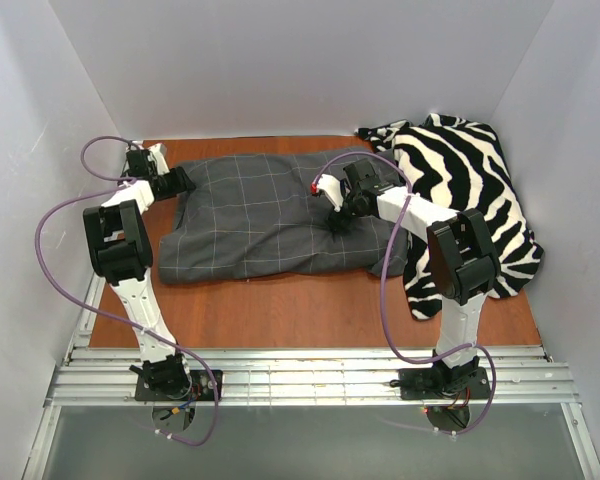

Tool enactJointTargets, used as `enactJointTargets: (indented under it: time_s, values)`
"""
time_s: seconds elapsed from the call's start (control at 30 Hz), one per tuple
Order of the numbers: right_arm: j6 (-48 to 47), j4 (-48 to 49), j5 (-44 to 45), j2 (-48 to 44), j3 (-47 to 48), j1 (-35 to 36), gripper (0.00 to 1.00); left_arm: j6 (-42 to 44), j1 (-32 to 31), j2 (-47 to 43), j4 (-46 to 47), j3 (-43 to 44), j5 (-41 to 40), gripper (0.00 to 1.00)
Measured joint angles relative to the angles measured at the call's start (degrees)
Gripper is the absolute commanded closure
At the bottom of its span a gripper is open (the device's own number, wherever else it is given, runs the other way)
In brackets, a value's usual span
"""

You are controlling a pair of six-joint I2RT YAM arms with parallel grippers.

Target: Put the pillow into the pillowcase

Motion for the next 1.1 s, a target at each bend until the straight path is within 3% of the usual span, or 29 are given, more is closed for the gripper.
enactJointTargets:
  time_s: [0.07, 0.2, 0.3, 0.43, 0.73, 0.83, 1.1]
  values:
    - [-0.33, 0.09, 0.04, -0.02, -0.07, 0.00, 0.28, -1.16, 0.15, 1.14, 1.49, 1.07, 0.42, 0.38]
    - [-0.94, 0.33, 0.11, -0.04, -0.31, 0.00, 0.30, -3.67, 0.81, 5.25, 4.20, 4.61, 1.20, 0.65]
    - [-1.70, 0.48, 0.31, -0.09, -0.50, -0.02, 0.31, -4.42, 1.11, 9.40, 5.66, 7.39, 2.14, 0.67]
    - [-2.23, 0.66, 0.52, -0.24, -0.72, -0.09, 0.32, -5.35, 1.46, 12.02, 6.08, 11.10, 3.41, 1.00]
    - [-2.99, 0.68, 0.76, -0.28, -0.76, -0.22, 0.27, -0.74, 1.86, 10.23, 7.32, 12.61, 0.57, 1.00]
    - [-2.99, 0.66, 0.72, -0.35, -0.76, -0.28, 0.26, 2.32, 1.90, 9.77, 7.74, 16.81, -1.01, 1.00]
    - [-1.95, -0.96, -0.33, -1.36, -0.11, -0.76, 0.09, 7.74, 1.92, 9.27, 8.44, 24.50, -4.28, 1.00]
